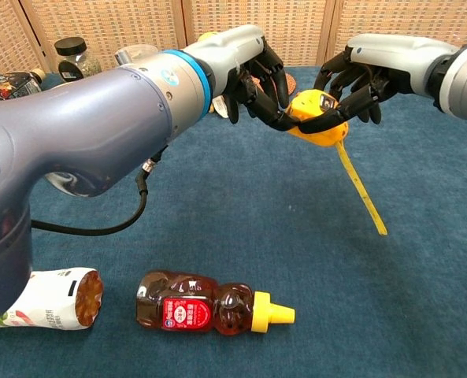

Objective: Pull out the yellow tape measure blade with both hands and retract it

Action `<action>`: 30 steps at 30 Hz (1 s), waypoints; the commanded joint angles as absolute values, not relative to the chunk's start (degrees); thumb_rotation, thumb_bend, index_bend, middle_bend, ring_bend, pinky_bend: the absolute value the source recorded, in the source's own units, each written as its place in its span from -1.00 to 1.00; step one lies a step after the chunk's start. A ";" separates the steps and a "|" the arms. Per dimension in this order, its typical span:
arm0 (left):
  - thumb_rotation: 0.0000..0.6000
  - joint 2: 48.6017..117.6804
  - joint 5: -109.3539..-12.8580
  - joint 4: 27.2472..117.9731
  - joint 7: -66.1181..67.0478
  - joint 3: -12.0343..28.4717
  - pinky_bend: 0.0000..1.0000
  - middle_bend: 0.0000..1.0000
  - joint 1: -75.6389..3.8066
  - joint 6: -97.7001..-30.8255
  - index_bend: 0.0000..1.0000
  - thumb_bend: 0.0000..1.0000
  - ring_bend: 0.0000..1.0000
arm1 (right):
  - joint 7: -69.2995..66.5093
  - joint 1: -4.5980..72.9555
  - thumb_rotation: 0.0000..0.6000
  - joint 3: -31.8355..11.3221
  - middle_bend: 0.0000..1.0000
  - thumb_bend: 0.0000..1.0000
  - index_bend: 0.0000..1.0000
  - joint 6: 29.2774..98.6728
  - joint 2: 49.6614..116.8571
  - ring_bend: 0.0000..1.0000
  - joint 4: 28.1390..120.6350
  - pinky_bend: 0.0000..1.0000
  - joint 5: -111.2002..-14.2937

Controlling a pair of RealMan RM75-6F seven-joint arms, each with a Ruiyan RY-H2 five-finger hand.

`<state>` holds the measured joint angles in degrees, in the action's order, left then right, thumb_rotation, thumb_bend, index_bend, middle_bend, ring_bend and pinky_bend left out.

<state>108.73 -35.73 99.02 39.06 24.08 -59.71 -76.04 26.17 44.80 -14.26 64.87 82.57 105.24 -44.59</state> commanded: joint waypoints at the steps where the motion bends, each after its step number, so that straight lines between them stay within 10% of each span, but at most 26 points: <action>1: 0.80 108.80 -35.71 99.01 39.06 24.15 0.04 -0.09 -59.64 -76.00 0.00 -0.43 -0.08 | 26.03 44.72 0.26 -14.23 0.17 -0.51 0.10 64.90 82.49 0.35 105.23 0.24 -44.69; 30: 0.81 107.95 -35.94 99.81 38.77 24.76 0.05 -0.05 -58.70 -75.06 -0.01 -0.24 -0.07 | 25.32 43.85 0.25 -13.86 0.18 -0.51 0.11 64.99 81.16 0.37 104.83 0.25 -45.30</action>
